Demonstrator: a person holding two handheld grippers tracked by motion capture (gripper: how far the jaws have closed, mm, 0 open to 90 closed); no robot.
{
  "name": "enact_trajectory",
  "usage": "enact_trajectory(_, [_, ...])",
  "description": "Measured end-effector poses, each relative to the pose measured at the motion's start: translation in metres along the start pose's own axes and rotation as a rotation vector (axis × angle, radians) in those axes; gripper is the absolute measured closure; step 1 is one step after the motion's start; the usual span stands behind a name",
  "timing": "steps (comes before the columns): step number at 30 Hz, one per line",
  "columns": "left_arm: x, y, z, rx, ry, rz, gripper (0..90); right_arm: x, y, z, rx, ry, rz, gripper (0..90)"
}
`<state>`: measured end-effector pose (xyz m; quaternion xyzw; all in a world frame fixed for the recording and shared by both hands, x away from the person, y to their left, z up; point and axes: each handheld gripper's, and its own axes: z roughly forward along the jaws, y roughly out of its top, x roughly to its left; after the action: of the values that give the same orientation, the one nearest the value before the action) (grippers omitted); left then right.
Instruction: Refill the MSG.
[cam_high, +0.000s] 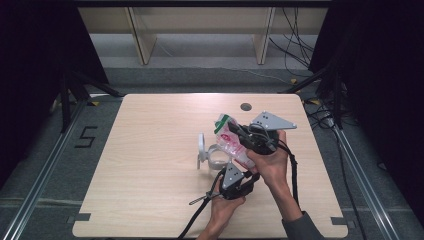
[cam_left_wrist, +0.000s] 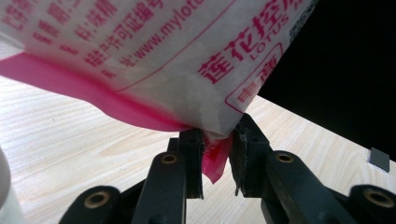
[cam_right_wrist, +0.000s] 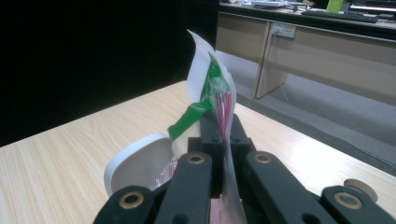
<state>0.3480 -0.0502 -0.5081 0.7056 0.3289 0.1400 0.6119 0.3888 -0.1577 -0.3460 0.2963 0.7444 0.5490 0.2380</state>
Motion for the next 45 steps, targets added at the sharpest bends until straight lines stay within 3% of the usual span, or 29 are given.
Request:
enact_trajectory(4, [-0.001,-0.001,0.002,-0.011,0.003,0.005,75.2,0.001,0.0,0.003,0.002,0.003,0.031,90.0])
enact_trajectory(6, [-0.002,-0.001,0.002,-0.005,0.003,0.01,75.2,-0.002,0.0,0.005,0.005,-0.003,-0.002,90.0])
enact_trajectory(7, [-0.002,-0.001,0.002,-0.006,0.001,0.009,75.3,-0.001,-0.001,0.006,0.006,0.003,0.023,90.0])
enact_trajectory(8, [-0.002,-0.002,0.003,-0.01,-0.001,0.006,75.3,-0.003,-0.001,0.008,0.006,0.003,-0.002,90.0])
enact_trajectory(14, [-0.002,-0.002,0.003,-0.014,-0.002,0.006,75.4,-0.001,-0.001,0.012,0.031,0.006,0.009,90.0])
enact_trajectory(16, [-0.002,-0.002,0.003,-0.015,-0.002,0.006,75.5,0.0,-0.001,0.014,0.023,0.007,-0.026,90.0])
enact_trajectory(21, [-0.002,-0.002,0.003,-0.016,-0.003,0.005,75.7,0.004,-0.001,0.017,0.049,0.007,-0.002,90.0])
enact_trajectory(24, [-0.002,-0.002,0.003,-0.014,-0.004,0.012,75.7,0.001,-0.001,0.02,0.037,0.013,-0.027,90.0])
enact_trajectory(25, [-0.003,-0.003,0.003,-0.016,0.002,0.008,75.7,0.003,-0.001,0.019,0.049,0.01,-0.004,90.0])
enact_trajectory(26, [-0.003,-0.003,0.003,-0.02,0.0,0.007,75.7,0.003,-0.002,0.021,0.038,0.011,-0.021,90.0])
enact_trajectory(35, [-0.004,-0.003,0.002,-0.018,-0.001,0.014,75.9,0.005,-0.002,0.025,0.049,0.029,-0.018,90.0])
enact_trajectory(39, [-0.004,-0.003,0.003,-0.019,-0.001,0.018,76.0,0.005,-0.001,0.026,0.056,0.034,-0.035,90.0])
enact_trajectory(41, [-0.004,-0.003,0.002,-0.016,0.0,0.018,76.0,0.003,-0.001,0.027,0.056,0.014,-0.062,90.0])
enact_trajectory(42, [-0.004,-0.003,0.002,-0.011,0.005,0.021,76.0,0.005,-0.002,0.026,0.069,0.019,-0.018,90.0])
enact_trajectory(45, [-0.005,-0.003,0.003,-0.016,0.001,0.017,76.0,0.005,-0.002,0.026,0.076,0.019,-0.021,90.0])
